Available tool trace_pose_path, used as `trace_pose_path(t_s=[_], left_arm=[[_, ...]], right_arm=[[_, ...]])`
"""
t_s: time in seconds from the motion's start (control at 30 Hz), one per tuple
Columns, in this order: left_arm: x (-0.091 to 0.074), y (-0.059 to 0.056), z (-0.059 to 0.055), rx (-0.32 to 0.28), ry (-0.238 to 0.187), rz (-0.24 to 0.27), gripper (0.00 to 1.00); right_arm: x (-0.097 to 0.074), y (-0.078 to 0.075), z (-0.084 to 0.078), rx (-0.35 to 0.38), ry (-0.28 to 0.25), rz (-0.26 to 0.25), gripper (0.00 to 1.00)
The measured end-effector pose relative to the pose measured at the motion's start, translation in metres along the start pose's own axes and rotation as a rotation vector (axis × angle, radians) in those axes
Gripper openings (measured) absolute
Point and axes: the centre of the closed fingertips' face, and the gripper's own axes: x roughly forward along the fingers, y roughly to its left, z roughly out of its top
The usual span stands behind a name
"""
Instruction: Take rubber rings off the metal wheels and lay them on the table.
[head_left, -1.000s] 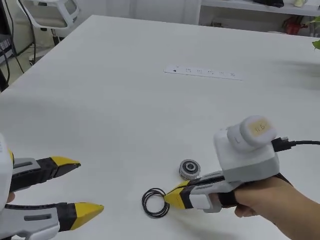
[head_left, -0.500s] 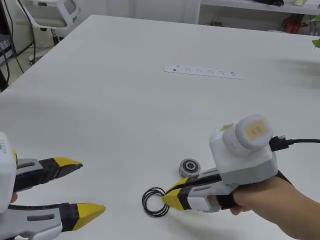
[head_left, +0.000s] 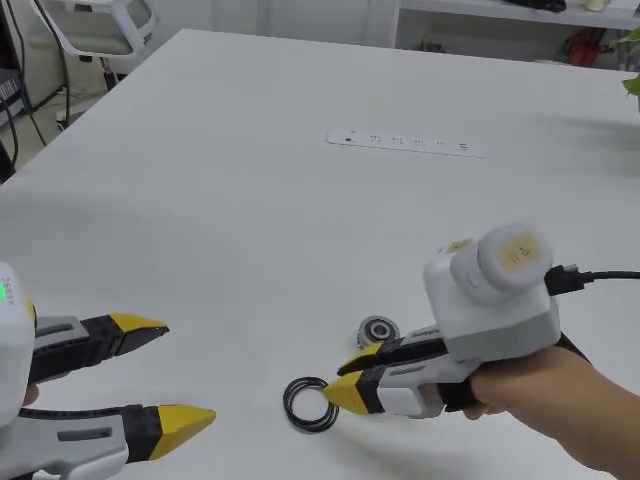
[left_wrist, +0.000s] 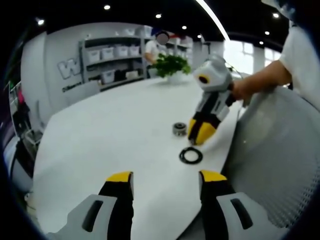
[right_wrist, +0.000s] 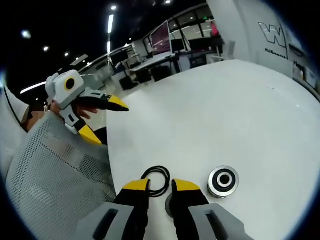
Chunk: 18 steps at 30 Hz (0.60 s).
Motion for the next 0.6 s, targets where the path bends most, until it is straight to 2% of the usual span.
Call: trace_pose_path(t_s=[0.17, 0.27, 0.4, 0.5, 0.6], left_arm=[[0.002, -0.005, 0.002, 0.0, -0.009, -0.017, 0.56], [0.003, -0.007, 0.004, -0.006, -0.019, -0.024, 0.58], [0.004, -0.012, 0.008, -0.017, -0.037, -0.056, 0.61], [0.003, -0.013, 0.011, -0.024, -0.05, -0.065, 0.65], [0.002, -0.014, 0.015, -0.022, -0.06, -0.07, 0.67]], right_arm=[[-0.005, 0.003, 0.009, -0.015, -0.039, 0.017, 0.19], [-0.008, 0.003, 0.013, -0.077, -0.052, 0.012, 0.23], [-0.012, 0.007, 0.019, -0.083, -0.07, 0.015, 0.28], [-0.013, 0.011, 0.021, -0.101, -0.071, 0.019, 0.33], [-0.017, 0.014, 0.023, -0.157, -0.057, 0.019, 0.39]])
